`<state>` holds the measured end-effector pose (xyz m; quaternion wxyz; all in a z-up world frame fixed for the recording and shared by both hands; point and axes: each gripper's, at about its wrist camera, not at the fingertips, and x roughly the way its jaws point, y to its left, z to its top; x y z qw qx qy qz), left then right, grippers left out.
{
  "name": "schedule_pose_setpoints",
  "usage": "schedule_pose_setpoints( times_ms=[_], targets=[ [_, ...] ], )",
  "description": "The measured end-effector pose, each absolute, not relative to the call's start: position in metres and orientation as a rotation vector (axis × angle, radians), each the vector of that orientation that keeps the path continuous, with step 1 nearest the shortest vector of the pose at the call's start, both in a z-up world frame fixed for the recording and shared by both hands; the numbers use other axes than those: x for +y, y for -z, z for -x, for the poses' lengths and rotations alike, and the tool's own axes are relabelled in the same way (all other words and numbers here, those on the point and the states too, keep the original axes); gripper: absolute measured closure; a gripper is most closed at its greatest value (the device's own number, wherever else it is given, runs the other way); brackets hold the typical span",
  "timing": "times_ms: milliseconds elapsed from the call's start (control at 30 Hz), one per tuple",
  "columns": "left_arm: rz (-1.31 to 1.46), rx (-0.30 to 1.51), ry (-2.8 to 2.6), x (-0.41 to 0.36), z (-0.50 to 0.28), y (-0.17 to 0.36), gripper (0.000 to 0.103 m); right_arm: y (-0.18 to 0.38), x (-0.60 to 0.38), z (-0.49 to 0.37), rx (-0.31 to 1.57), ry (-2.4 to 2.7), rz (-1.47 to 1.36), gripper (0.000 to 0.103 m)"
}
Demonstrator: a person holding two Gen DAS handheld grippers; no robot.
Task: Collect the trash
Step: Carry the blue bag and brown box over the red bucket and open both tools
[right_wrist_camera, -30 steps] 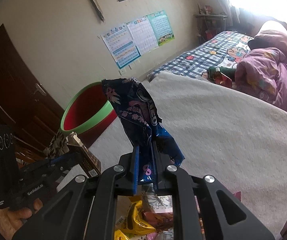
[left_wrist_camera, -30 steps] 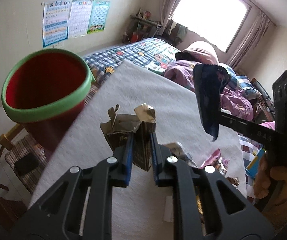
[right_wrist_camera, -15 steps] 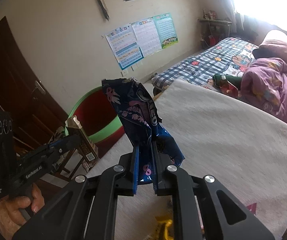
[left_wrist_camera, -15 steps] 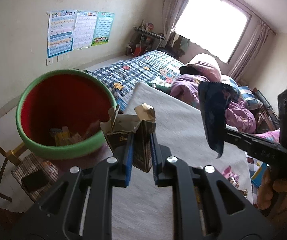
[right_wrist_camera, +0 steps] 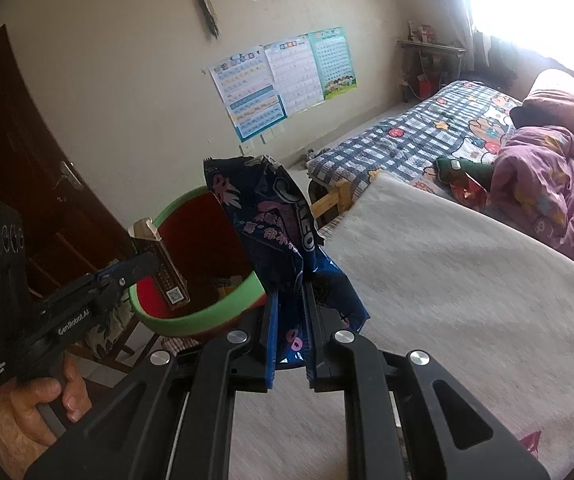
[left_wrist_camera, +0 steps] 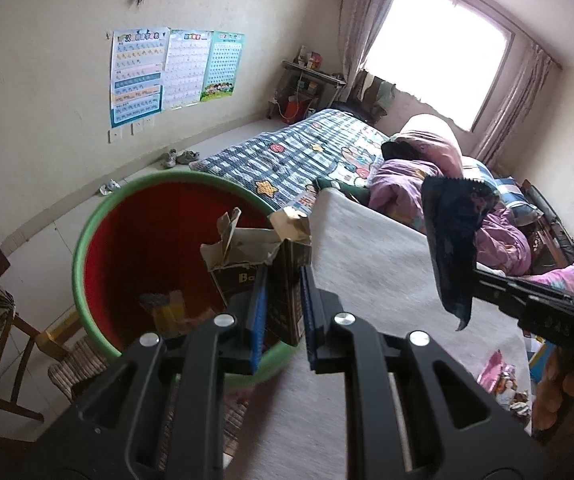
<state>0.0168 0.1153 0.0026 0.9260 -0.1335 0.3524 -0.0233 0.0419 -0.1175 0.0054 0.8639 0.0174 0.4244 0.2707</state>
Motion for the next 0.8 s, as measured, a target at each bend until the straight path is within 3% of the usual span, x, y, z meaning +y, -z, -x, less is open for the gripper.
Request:
schedule_pose_setpoints(
  times_ms=[800],
  targets=[
    [0.286, 0.779, -0.070, 0.166, -0.041, 0.027, 0.087, 0.016, -0.011, -0.087, 0.941, -0.711, 0.054, 0.092]
  ],
)
